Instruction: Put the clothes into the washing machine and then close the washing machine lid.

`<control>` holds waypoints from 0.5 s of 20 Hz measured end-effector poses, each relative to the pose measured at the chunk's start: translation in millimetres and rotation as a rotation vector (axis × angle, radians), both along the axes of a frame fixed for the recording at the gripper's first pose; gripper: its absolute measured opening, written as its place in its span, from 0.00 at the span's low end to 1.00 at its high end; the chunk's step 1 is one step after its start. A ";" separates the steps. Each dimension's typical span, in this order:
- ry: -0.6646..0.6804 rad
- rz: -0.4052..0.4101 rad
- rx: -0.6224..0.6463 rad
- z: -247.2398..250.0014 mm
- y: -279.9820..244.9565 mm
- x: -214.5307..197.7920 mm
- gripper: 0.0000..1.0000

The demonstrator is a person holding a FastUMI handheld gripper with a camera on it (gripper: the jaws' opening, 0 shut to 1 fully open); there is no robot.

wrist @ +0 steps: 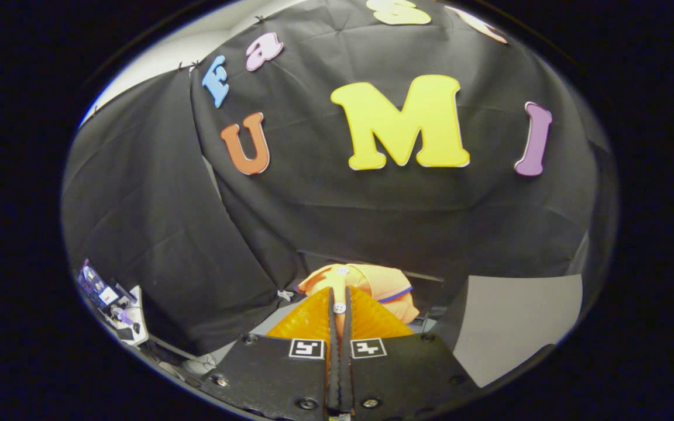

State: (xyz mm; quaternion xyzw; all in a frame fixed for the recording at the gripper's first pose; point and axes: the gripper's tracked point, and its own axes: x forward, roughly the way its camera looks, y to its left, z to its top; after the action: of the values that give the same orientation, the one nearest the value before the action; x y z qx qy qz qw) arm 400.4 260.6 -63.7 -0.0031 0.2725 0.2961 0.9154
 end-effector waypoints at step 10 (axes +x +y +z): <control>0.150 0.030 -0.108 -99.9 46.5 31.6 0.04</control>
State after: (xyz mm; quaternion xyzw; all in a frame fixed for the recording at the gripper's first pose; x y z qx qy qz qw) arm 432.0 307.1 -163.7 -0.0345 0.3559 0.2942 0.8863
